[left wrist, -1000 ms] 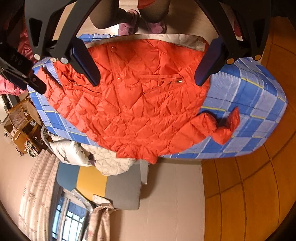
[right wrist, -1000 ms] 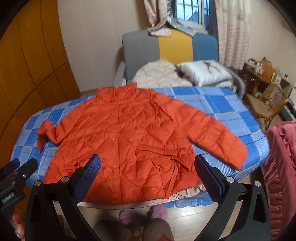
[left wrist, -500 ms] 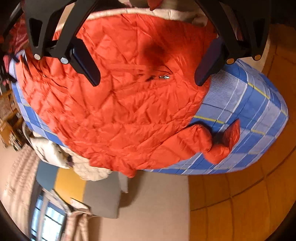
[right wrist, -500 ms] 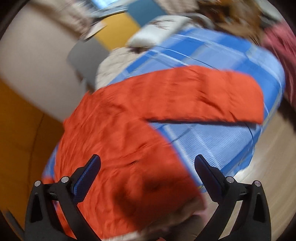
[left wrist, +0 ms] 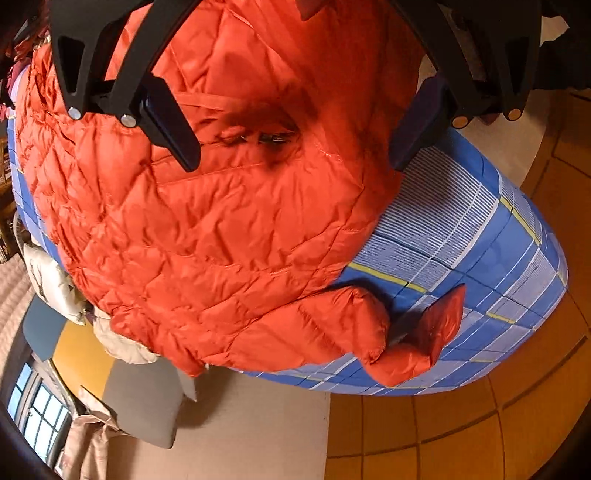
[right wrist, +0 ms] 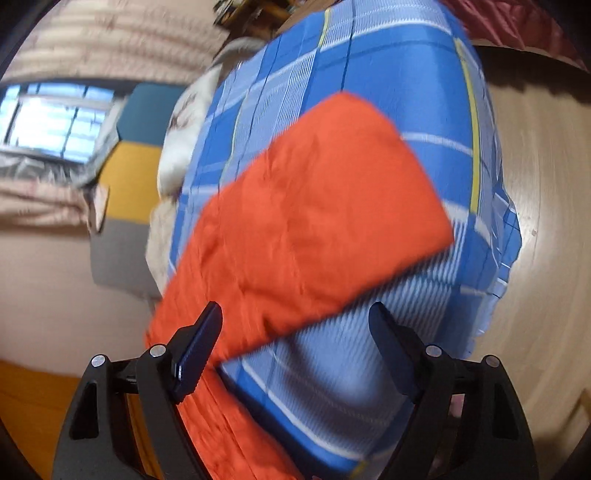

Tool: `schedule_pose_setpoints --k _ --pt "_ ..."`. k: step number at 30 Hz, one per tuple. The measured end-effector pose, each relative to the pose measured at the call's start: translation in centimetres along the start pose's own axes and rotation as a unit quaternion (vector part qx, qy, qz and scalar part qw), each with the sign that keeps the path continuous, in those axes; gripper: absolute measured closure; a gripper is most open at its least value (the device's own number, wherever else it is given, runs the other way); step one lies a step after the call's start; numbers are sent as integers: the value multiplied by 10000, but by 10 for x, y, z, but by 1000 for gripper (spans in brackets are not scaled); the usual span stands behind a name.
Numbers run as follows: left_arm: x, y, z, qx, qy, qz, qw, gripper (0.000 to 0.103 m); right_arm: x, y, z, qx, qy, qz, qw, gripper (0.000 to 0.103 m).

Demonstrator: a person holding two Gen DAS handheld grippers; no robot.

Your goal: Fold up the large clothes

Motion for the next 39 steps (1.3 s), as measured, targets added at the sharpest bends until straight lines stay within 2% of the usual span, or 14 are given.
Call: schedule_pose_setpoints --k 2,6,8,10,13,17,20,23,27,29,33,36,37,39 --pt "6 0 1 26 34 50 10000 2 0 -2 10 206 -172 33 9996 24" --pt "15 1 3 27 47 171 9998 2 5 -4 34 426 -511 -46 9978 45" --pt "18 3 4 50 84 253 9996 2 6 2 41 304 -579 -132 9978 55" --pt "23 5 3 28 156 230 9996 2 9 6 47 108 -612 -228 9978 70" --pt "28 8 0 25 270 183 9995 2 10 19 57 -219 -769 -272 9964 82" --pt "25 11 -1 -80 229 63 9997 2 3 54 54 -720 -963 -121 9927 83" --pt "22 12 0 -157 201 -47 9997 2 -1 100 39 -1302 -1038 94 9860 83" --pt "19 13 1 -180 169 -117 9996 2 -5 148 10 -2056 -1034 348 9725 83" --pt "14 17 0 -232 127 -186 9995 2 -3 210 -48 -3175 -904 707 9413 83" --pt "12 19 0 -327 125 -291 9990 2 -3 225 -75 -3578 -825 847 9263 83" --pt "8 22 0 -503 27 -525 9974 2 9 252 -149 -4501 -543 1103 8845 83" --pt "7 20 1 -494 -3 -542 9973 2 25 254 -189 -4916 -197 1105 8636 83" --pt "8 18 0 -459 18 -538 9975 2 32 251 -199 -4947 -24 1041 8628 83" --pt "10 13 0 -360 77 -516 9980 2 43 239 -205 -4841 305 854 8703 81"
Point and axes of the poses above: each gripper's, at about its wrist camera, not at the fingertips, and x roughly the way its jaws point, y to its left, z to its top, the point moved 5 cm from there along x, roughly the way its jaws point, and after that the axes turned 8 degrees about x, right-handed, at the moved point
